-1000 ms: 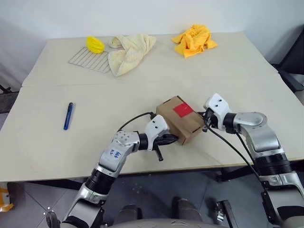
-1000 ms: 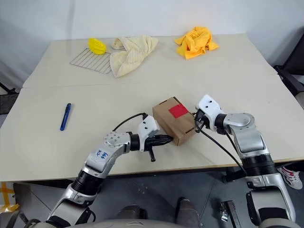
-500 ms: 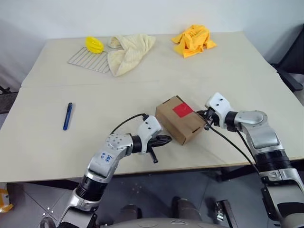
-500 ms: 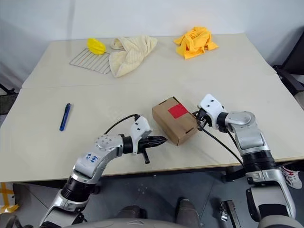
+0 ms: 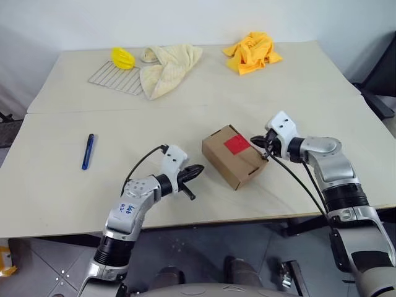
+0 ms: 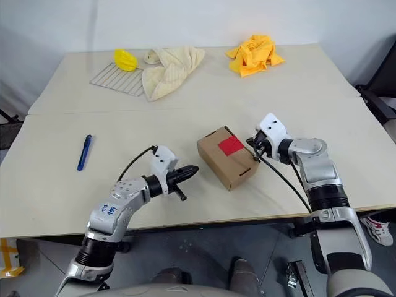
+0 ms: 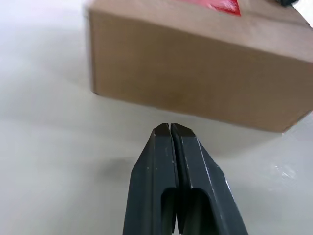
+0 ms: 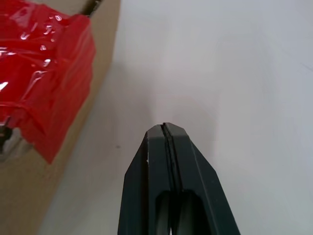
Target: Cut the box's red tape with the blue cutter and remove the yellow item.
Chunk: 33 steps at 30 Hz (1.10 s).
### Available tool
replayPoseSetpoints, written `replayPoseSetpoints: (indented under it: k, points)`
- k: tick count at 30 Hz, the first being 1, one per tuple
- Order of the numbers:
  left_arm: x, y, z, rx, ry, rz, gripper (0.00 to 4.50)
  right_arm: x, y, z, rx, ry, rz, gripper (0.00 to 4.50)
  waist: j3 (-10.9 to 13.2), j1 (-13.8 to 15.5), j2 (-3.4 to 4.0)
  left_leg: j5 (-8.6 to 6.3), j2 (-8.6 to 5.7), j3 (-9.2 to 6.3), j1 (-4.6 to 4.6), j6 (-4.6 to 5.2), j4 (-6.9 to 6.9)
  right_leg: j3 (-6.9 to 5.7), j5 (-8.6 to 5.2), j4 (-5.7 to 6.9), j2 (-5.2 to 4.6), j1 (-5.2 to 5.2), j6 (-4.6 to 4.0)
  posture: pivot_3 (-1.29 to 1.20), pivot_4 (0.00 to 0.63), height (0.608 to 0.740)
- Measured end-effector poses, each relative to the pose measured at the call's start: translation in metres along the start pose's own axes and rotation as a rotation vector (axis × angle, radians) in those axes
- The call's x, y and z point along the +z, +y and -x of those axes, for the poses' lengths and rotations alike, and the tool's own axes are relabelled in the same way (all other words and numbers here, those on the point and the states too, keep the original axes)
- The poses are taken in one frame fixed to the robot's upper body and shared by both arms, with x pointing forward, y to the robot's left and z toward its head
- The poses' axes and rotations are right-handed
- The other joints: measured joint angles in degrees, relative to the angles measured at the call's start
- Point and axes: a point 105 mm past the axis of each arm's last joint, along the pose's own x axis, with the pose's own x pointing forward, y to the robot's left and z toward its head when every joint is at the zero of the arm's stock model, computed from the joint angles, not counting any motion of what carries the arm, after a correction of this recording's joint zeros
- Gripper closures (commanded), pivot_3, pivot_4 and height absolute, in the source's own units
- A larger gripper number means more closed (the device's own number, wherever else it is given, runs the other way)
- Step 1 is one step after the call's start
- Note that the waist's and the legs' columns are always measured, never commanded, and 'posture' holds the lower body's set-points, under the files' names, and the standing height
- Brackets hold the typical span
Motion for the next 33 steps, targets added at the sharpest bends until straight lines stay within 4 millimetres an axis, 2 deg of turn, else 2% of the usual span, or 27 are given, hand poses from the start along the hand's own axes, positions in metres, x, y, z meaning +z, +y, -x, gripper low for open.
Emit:
replayPoseSetpoints:
  k: [6, 12, 20, 24, 33]
  points:
    - [0.002, -0.011, -0.002, -0.056, 0.003, 0.016, 4.46, 0.000, 0.022, 0.001, 0.101, 0.013, 0.025, 4.50, 0.00, 0.11, 0.00, 0.00, 0.00, 0.00, 0.00, 0.00, 0.04, 0.01, 0.00, 0.03, -0.01, 0.00, 0.00, 0.00, 0.150, 0.740]
    - [0.015, -0.022, 0.004, -0.096, -0.012, 0.006, 4.46, -0.003, 0.028, 0.006, 0.126, 0.031, 0.029, 4.50, 0.00, 0.04, 0.00, 0.00, 0.00, 0.00, 0.01, -0.01, 0.04, 0.02, 0.00, 0.04, -0.01, 0.00, 0.00, 0.00, 0.150, 0.740]
    - [0.020, -0.034, 0.009, -0.147, 0.009, 0.012, 4.46, -0.002, 0.043, 0.008, 0.191, 0.040, 0.050, 4.50, 0.00, 0.14, 0.00, -0.01, 0.00, 0.00, 0.00, -0.01, 0.05, 0.03, 0.00, 0.04, -0.01, 0.00, 0.00, 0.00, 0.150, 0.740]
    - [0.018, -0.038, 0.011, -0.157, 0.027, 0.016, 4.46, -0.002, 0.045, 0.010, 0.201, 0.045, 0.056, 4.50, 0.00, 0.10, 0.00, -0.01, 0.00, 0.00, 0.00, -0.01, 0.05, 0.03, 0.00, 0.04, -0.01, 0.00, 0.00, 0.00, 0.150, 0.740]
    - [0.013, -0.062, 0.014, -0.219, 0.045, 0.042, 4.46, 0.002, 0.049, 0.011, 0.220, 0.035, 0.068, 4.50, 0.00, 0.16, 0.00, -0.01, 0.00, -0.01, 0.01, -0.02, 0.05, 0.04, 0.00, 0.04, -0.01, 0.00, 0.00, 0.00, 0.150, 0.740]
